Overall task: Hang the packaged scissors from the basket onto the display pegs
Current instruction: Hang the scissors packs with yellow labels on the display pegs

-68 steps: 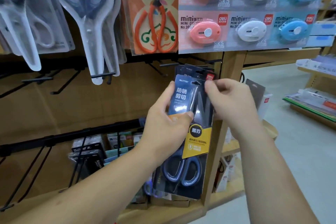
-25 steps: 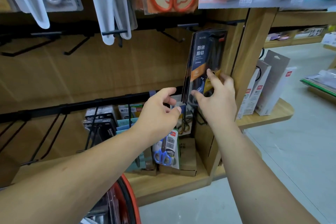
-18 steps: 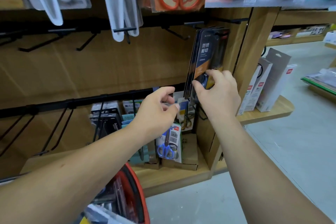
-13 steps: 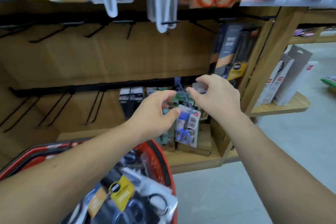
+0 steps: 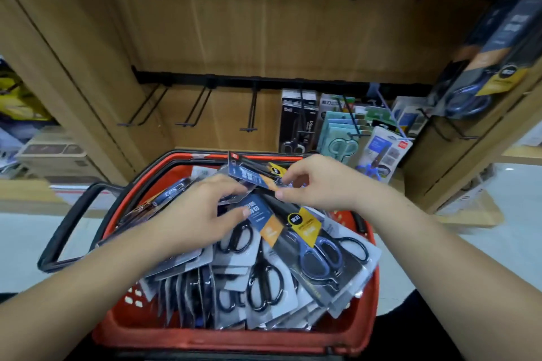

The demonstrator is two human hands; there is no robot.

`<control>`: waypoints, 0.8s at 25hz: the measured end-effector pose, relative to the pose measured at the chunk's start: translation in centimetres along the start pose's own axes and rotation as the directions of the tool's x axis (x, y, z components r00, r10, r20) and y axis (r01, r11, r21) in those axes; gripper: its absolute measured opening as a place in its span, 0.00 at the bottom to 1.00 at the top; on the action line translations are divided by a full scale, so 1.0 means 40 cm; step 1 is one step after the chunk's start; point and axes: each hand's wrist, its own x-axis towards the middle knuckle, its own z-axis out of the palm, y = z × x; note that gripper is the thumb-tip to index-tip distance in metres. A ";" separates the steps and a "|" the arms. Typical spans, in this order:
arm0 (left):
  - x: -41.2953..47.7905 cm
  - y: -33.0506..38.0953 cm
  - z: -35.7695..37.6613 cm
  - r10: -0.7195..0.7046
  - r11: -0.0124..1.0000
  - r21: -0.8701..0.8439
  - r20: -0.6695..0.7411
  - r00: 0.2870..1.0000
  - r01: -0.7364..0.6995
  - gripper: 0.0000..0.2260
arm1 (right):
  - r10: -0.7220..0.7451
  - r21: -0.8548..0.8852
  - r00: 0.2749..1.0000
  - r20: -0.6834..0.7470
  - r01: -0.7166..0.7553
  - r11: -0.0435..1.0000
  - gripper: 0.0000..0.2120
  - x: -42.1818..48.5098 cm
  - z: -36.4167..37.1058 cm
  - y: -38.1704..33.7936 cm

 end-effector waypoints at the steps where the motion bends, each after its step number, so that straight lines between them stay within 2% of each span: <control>1: -0.014 -0.014 0.019 0.004 1.000 -0.022 0.002 1.000 -0.004 0.19 | 0.024 0.002 0.999 0.024 -0.024 1.000 0.19 0.016 0.030 0.011; 3: -0.035 -0.020 0.047 0.009 1.000 0.015 0.052 0.999 -0.010 0.19 | 0.084 -0.074 0.993 0.083 -0.078 0.994 0.22 0.041 0.065 0.024; 4: -0.041 -0.013 0.050 0.022 0.998 0.056 0.071 0.997 -0.026 0.20 | 0.084 -0.095 0.994 0.065 -0.078 0.992 0.22 0.053 0.071 0.025; 5: -0.044 -0.012 0.046 0.039 0.996 0.074 0.066 0.997 -0.044 0.21 | 0.062 -0.071 0.998 0.004 -0.062 0.996 0.22 0.066 0.079 0.021; 7: -0.037 -0.007 0.011 0.044 0.997 0.058 -0.031 0.999 -0.042 0.21 | 0.021 0.035 0.979 -0.203 -0.014 0.999 0.19 0.089 0.092 0.005; 9: -0.020 -0.043 -0.045 -0.059 0.987 0.139 -0.116 0.992 0.075 0.21 | -0.037 0.052 0.956 -0.291 0.054 0.997 0.25 0.117 0.105 -0.005; 10: -0.014 -0.067 -0.081 -0.188 0.949 0.242 -0.084 0.979 0.203 0.24 | -0.065 0.036 0.963 -0.260 0.077 0.996 0.31 0.132 0.116 -0.004; 11: -0.014 -0.093 -0.112 -0.363 0.871 0.350 -0.015 0.932 0.345 0.29 | -0.088 0.032 0.976 -0.201 0.096 0.995 0.35 0.143 0.128 -0.001; 13: -0.023 -0.121 -0.156 -0.662 0.703 0.467 0.156 0.733 0.535 0.40 | -0.100 0.021 0.993 -0.065 0.102 0.995 0.39 0.159 0.142 0.004; 14: -0.027 -0.127 -0.163 -0.722 0.669 0.466 0.226 0.654 0.579 0.42 | -0.105 0.012 0.994 -0.025 0.105 0.994 0.39 0.164 0.147 0.009; 15: -0.032 -0.133 -0.160 -0.731 0.670 0.450 0.262 0.630 0.591 0.42 | -0.109 -0.003 0.994 -0.017 0.109 0.994 0.38 0.168 0.152 0.013; 18: -0.048 -0.132 -0.144 -0.676 0.711 0.422 0.188 0.713 0.562 0.30 | -0.119 -0.064 0.991 -0.067 0.115 0.991 0.35 0.169 0.165 0.025; 20: -0.062 -0.130 -0.141 -0.657 0.725 0.385 0.138 0.741 0.571 0.26 | -0.102 -0.072 0.991 -0.085 0.096 0.993 0.35 0.168 0.166 0.022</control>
